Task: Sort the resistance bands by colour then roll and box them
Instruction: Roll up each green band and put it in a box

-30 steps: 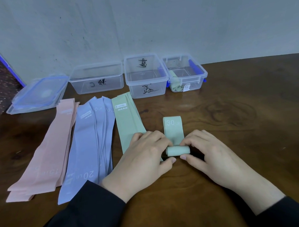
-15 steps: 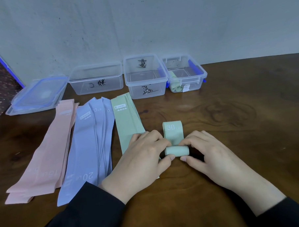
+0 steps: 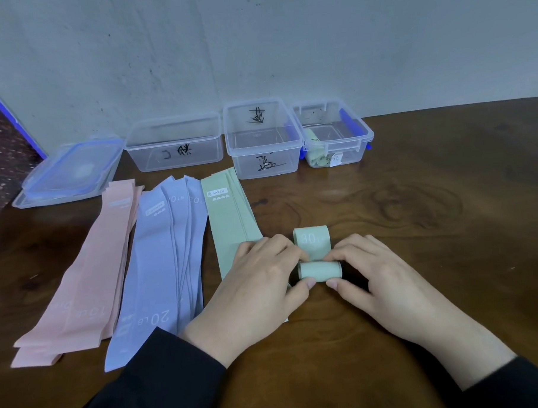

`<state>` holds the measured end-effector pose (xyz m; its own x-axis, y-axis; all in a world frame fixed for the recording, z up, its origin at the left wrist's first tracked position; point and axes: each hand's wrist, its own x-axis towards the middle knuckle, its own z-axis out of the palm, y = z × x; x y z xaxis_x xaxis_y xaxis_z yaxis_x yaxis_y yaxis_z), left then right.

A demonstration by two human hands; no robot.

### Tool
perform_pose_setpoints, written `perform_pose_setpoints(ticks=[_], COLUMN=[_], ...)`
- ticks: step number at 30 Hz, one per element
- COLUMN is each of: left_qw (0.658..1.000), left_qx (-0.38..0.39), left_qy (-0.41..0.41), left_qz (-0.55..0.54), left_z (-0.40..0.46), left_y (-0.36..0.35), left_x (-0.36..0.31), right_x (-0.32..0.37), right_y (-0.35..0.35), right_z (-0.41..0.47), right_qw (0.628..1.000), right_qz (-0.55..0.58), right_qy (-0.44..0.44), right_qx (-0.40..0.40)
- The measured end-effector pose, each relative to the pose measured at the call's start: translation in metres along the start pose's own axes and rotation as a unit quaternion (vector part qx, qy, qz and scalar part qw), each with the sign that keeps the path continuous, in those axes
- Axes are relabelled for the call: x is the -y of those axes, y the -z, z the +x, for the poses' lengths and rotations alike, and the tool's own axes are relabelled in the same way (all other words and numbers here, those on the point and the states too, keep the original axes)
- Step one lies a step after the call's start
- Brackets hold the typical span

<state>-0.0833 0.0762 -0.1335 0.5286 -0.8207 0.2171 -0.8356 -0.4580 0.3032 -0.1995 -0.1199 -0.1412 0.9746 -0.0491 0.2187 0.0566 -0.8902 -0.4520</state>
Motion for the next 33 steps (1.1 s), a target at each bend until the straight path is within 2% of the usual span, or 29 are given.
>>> perform_pose_setpoints(ticks=[20, 33], left_qw=[1.0, 1.0], left_qx=[-0.01, -0.011], left_qy=[0.0, 0.01], left_qz=[-0.007, -0.013], left_z=[-0.0003, -0.0003], left_y=[0.0, -0.0012], left_x=[0.0004, 0.0011], right_x=[0.0006, -0.0016], right_y=[0.002, -0.0011], right_z=[0.0002, -0.0006], right_qw=[1.0, 1.0], right_qz=[0.002, -0.001], right_qy=[-0.013, 0.013], right_qx=[-0.004, -0.009])
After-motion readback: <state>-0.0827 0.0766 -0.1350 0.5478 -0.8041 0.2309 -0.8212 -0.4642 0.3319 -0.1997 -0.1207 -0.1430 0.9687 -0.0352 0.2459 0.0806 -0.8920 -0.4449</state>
